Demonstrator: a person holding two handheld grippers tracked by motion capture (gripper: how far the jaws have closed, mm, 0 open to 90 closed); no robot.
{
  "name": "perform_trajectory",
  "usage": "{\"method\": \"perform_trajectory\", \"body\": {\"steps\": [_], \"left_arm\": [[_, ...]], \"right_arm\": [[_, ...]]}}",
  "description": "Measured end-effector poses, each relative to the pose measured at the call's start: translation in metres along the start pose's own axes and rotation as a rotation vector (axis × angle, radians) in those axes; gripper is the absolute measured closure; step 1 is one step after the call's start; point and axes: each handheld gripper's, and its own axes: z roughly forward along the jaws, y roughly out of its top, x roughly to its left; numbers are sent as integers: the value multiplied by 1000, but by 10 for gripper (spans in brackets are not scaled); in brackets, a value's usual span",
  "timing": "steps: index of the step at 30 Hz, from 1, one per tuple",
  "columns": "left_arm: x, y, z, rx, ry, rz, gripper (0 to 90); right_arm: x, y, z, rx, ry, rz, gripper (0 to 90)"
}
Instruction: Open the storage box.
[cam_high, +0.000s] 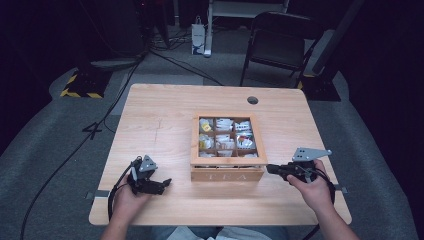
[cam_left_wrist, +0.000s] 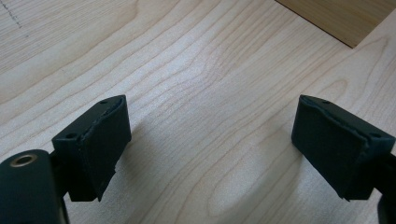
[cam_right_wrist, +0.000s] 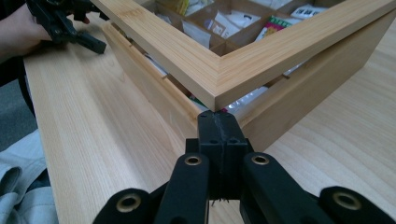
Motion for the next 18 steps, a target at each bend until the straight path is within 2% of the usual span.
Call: {"method": "perform_trajectory", "body": {"steps": [13,18], "left_arm": [[1,1,0,-3,9,5,125],[0,1,1,-3,8,-3,125]], "right_arm": [[2,15,-11,-112,-35,-22,900],[2,20,-13,-130,-47,-28,900]]}}
